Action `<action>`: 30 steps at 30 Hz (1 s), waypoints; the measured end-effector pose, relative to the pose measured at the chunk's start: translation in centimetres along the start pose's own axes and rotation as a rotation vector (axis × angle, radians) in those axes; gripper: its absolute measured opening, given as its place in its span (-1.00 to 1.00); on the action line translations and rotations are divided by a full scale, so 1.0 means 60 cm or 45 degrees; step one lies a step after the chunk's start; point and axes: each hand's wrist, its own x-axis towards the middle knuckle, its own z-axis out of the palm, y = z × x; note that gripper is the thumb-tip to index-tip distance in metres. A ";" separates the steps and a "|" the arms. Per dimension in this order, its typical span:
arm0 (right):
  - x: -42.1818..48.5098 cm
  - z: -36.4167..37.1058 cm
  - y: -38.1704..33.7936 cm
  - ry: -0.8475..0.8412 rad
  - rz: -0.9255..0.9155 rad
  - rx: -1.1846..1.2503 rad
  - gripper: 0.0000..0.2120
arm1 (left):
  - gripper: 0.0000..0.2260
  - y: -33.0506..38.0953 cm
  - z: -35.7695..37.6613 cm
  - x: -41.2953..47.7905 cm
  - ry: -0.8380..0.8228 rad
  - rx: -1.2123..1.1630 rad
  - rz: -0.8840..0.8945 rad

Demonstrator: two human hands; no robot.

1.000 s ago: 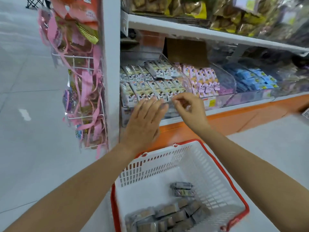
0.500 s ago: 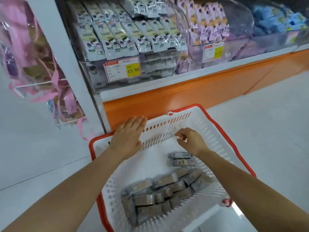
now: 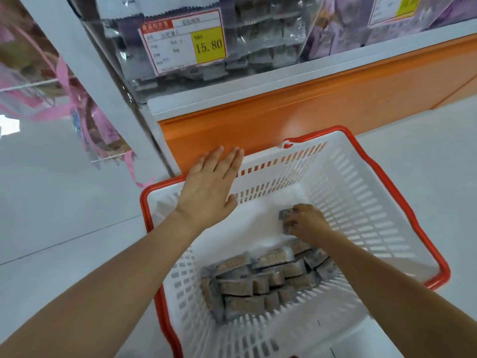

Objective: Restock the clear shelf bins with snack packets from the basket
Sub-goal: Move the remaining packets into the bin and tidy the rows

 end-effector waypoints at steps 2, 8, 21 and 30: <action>0.008 0.001 -0.001 -0.006 0.009 -0.004 -0.71 | -0.23 0.001 0.001 -0.001 0.003 -0.001 -0.006; 0.005 0.003 -0.002 -0.021 -0.040 -0.007 -0.72 | -0.21 0.000 0.000 0.000 -0.005 -0.004 0.002; -0.058 -0.030 -0.013 0.395 -0.027 0.421 -0.72 | -0.17 0.005 -0.021 -0.003 -0.096 -0.135 -0.005; -0.120 -0.145 -0.078 0.508 -0.196 1.528 -0.50 | -0.37 0.009 -0.062 -0.022 0.064 -0.282 0.028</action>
